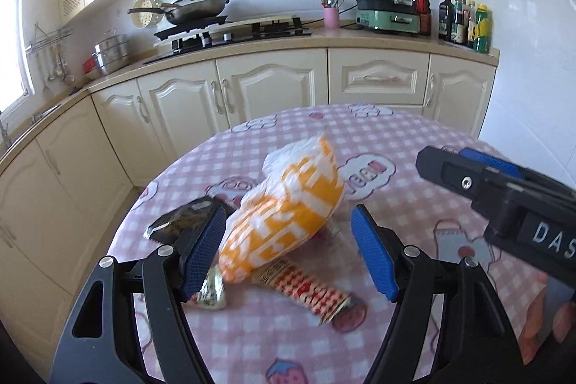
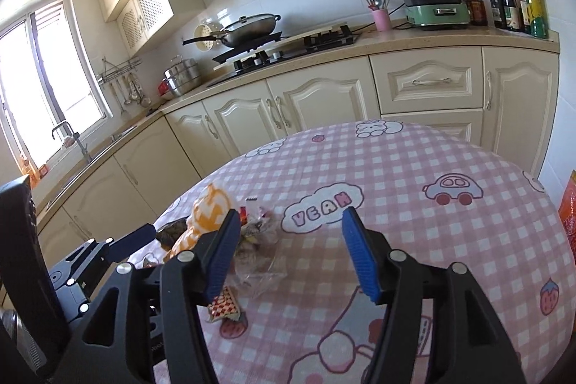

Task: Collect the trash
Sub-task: 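Grasp the orange-white snack bag with the left tool while the right tool grasps the clear plastic wrapper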

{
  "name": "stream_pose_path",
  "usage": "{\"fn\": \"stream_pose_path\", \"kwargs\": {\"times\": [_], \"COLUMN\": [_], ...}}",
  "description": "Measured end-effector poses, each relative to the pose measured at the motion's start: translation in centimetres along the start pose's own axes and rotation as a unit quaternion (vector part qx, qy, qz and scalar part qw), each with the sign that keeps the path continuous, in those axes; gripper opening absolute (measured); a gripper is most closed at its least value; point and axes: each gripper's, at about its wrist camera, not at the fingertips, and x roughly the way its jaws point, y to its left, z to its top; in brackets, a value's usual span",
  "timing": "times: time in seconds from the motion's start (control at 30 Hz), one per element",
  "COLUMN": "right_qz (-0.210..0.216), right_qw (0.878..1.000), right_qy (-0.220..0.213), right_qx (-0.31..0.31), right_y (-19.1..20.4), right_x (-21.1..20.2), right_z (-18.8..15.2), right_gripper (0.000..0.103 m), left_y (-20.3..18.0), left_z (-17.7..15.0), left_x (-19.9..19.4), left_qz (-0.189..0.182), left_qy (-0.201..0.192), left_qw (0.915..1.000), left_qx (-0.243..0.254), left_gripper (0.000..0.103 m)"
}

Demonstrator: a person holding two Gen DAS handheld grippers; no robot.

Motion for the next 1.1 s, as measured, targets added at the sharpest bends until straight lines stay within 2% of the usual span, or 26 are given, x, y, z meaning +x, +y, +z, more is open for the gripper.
{"fn": "stream_pose_path", "kwargs": {"times": [0.17, 0.23, 0.27, 0.3, 0.4, 0.57, 0.7, 0.9, 0.93, 1.0, 1.1], "right_qz": [-0.004, -0.003, -0.004, -0.003, -0.003, 0.007, 0.023, 0.036, 0.031, 0.025, 0.011], "right_qw": [1.0, 1.0, 1.0, 1.0, 1.0, 1.0, 0.998, 0.987, 0.984, 0.981, 0.984], "right_qy": [0.001, 0.004, 0.007, 0.008, 0.011, 0.028, 0.052, 0.138, 0.152, 0.16, 0.139], "right_qx": [0.015, 0.017, 0.019, 0.02, 0.017, 0.0, -0.025, -0.076, -0.089, -0.103, -0.109], "right_y": [-0.9, -1.2, -1.3, -1.3, -1.4, -0.4, 1.2, 4.3, 4.7, 5.0, 5.3], "right_x": [0.9, 1.2, 1.4, 1.6, 1.9, 2.6, 3.6, 7.7, 8.4, 8.8, 7.9], "right_z": [0.1, -0.1, -0.2, -0.2, -0.3, -0.3, -0.4, -1.6, -2.1, -2.6, -2.7], "right_gripper": [0.06, 0.06, 0.06, 0.06, 0.06, 0.06, 0.061, 0.061, 0.056, 0.031, 0.027], "left_y": [-0.9, -1.1, -1.1, -1.1, 0.0, 2.6, 4.1, 5.0, 5.1, 5.5, 6.0], "left_z": [1.2, 1.5, 1.6, 1.6, 1.5, 1.1, 0.9, 0.3, 0.1, -0.2, -0.5], "left_x": [2.0, 2.6, 2.8, 3.0, 3.2, 0.5, -1.5, -2.9, -3.1, -3.4, -4.3], "left_qz": [0.002, 0.005, 0.005, 0.0, -0.016, -0.042, -0.036, -0.039, -0.044, -0.051, -0.065], "left_qy": [0.005, 0.008, 0.01, 0.016, 0.023, -0.02, -0.048, -0.06, -0.061, -0.062, -0.07], "left_qw": [1.0, 0.9999, 0.9999, 0.9998, 0.9995, 0.9955, 0.9917, 0.9882, 0.9873, 0.9857, 0.9823], "left_qx": [0.005, 0.007, 0.009, 0.009, -0.015, -0.082, -0.114, -0.136, -0.14, -0.148, -0.161], "left_gripper": [0.069, 0.066, 0.055, 0.034, 0.025, 0.023, 0.022, 0.022, 0.022, 0.022, 0.022]}}
